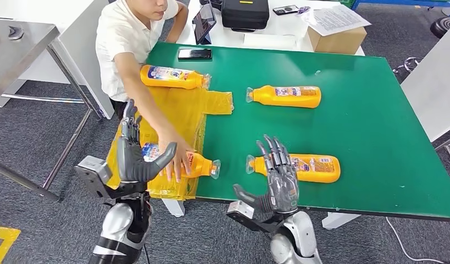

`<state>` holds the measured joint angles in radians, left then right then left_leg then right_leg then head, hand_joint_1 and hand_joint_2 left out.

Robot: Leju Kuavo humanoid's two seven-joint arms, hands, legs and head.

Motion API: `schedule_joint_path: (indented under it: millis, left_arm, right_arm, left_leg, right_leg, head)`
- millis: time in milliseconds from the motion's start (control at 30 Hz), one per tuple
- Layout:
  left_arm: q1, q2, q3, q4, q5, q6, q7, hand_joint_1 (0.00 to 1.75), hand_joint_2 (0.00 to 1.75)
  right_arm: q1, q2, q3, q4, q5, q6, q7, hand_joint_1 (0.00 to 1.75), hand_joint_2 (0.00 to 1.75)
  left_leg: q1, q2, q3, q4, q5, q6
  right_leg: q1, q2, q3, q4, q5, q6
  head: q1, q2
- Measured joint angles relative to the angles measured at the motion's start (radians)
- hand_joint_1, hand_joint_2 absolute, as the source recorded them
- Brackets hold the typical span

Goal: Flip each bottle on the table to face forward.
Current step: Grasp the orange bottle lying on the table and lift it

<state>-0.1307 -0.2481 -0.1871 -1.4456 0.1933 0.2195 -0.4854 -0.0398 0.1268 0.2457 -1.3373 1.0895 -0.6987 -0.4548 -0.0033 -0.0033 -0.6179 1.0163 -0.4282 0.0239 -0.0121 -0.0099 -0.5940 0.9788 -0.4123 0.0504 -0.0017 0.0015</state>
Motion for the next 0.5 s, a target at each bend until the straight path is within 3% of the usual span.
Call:
schedule_joint_path:
  millis: [133,233,500]
  left_arm:
    - [0.032,0.003,-0.084,0.073,-0.115,0.081,-0.044,0.0,1.75]
    - [0.047,0.011,-0.146,0.089,-0.178,0.118,-0.064,0.0,1.75]
    - [0.061,0.026,-0.204,0.091,-0.251,0.136,-0.063,0.0,1.75]
  right_arm:
    - [-0.044,-0.12,-0.076,0.106,0.147,-0.001,0.106,0.0,1.75]
    - [-0.079,-0.198,-0.099,0.175,0.182,0.0,0.174,0.0,1.75]
    - [-0.147,-0.317,-0.07,0.285,0.206,0.052,0.272,0.0,1.75]
  left_leg:
    - [-0.003,-0.001,-0.001,0.0,0.0,0.001]
    - [-0.004,-0.001,-0.002,0.0,0.0,0.002]
    - [-0.003,0.0,-0.002,0.0,0.0,0.003]
  right_leg:
    - [-0.003,-0.001,0.0,0.0,0.001,0.001]
    - [-0.004,-0.002,0.0,0.0,0.001,0.001]
    - [-0.002,-0.002,-0.001,0.0,0.001,0.001]
  head:
    - [0.0,0.0]
    - [0.0,0.0]
    - [-0.001,0.0]
